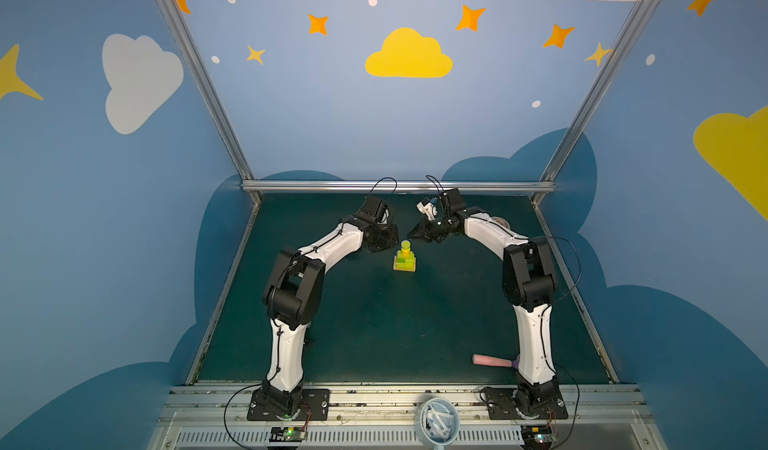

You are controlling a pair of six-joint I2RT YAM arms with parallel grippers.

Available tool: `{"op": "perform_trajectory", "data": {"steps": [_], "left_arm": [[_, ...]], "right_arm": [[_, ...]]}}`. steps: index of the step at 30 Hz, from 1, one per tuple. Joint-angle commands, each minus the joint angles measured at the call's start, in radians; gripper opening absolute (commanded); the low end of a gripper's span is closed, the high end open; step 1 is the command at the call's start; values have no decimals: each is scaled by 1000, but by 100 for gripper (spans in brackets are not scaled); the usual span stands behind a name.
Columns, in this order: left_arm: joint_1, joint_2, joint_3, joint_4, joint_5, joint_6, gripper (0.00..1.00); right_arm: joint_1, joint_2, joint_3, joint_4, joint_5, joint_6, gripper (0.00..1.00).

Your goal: Build the wood block tower

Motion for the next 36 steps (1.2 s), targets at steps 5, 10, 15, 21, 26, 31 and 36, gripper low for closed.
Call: {"op": "perform_trajectory", "data": {"steps": [5,10,15,21,26,31,36], "left_arm": [[3,13,35,31,33,-5,7],[3,25,41,39,59,-13,7],[3,33,47,36,78,-8,7],[2,38,48,36,86,-8,7],[1,37,55,29,80,-8,8],[1,38,65,12,56,-6,9],[3,42,96,-21,23,2,10]], "right_arm": [[-2,-49,-18,-3,-5,-13,0],[1,-48,-27,-3,-11,-13,0],[1,-55,-35,0,-12,-13,0],[2,-61,-41,1,-13,-13,0],[3,-64,-43,0,-11,-14,0],[4,-69,-47,0,-6,-14,0],[-1,-84,-57,-7,25,-11,0]]}}
